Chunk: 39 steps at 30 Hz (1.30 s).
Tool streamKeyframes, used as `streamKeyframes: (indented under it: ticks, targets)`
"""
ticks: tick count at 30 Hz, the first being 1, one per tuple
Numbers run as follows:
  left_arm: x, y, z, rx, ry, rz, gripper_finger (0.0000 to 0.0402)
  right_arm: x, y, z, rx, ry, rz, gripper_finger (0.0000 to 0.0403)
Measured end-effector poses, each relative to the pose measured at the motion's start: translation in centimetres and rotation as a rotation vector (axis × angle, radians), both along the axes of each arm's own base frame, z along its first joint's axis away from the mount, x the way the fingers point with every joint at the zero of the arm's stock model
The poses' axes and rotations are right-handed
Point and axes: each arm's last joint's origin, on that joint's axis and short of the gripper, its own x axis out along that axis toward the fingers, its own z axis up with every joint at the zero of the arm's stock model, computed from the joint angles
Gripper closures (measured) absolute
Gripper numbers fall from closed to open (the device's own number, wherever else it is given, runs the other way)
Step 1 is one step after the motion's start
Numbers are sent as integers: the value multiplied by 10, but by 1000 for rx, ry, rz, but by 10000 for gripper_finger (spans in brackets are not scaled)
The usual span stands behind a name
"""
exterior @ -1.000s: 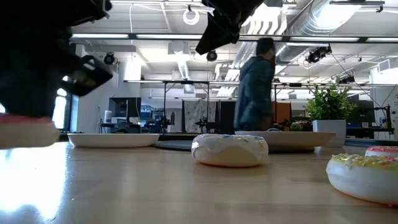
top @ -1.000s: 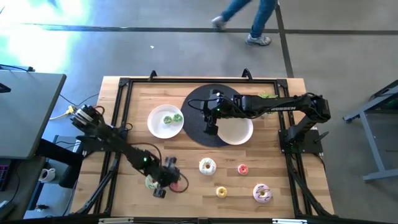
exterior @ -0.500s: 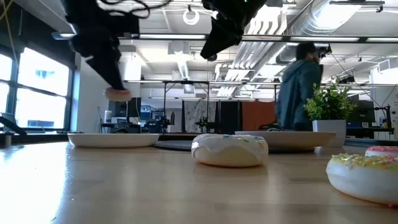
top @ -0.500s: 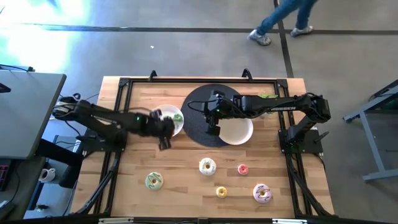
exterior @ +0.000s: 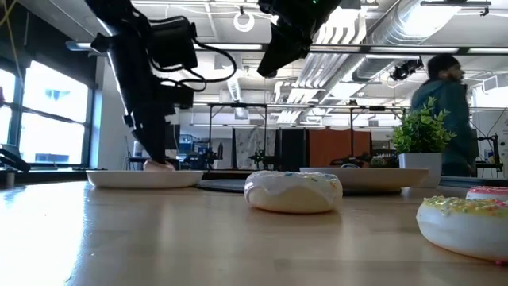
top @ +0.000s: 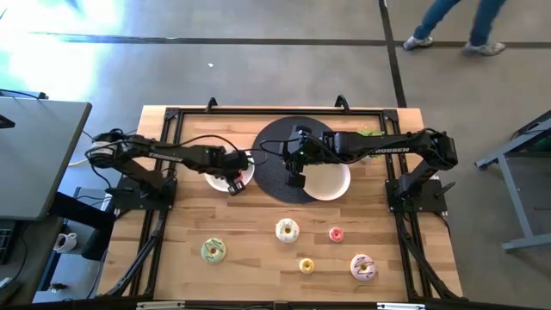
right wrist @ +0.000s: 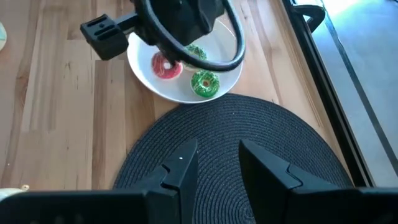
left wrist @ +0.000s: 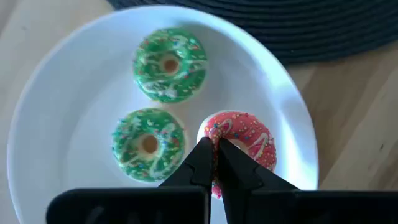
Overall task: Pick & Place donuts
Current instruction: Put the left small pink donut into the white plate, then put the small pink donut into the white plate
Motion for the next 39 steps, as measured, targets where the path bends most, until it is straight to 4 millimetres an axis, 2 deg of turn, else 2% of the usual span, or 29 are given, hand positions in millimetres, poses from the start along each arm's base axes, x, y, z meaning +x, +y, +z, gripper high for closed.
streamKeyframes:
  ticks: [7, 16, 21, 28, 34, 39]
  targets:
    - [6, 0, -15, -14, 44, -4, 381, 0, 0, 0, -13, 1, -8, 289]
    - [6, 1, -14, 4, 49, -24, 275, -1, 1, -1, -103, 45, 78, 287]
    - [10, 1, -1, 11, 28, -34, 244, -6, 12, -6, -105, 134, 112, 274]
    - [24, 3, 20, 46, -28, -95, 240, -27, 36, -20, -5, 361, 66, 241]
    - [36, 5, 41, 74, -90, -142, 240, -49, 59, -31, 213, 548, -38, 226]
    - [44, 5, 54, 55, -152, -157, 240, -65, 81, -58, 359, 668, -117, 236]
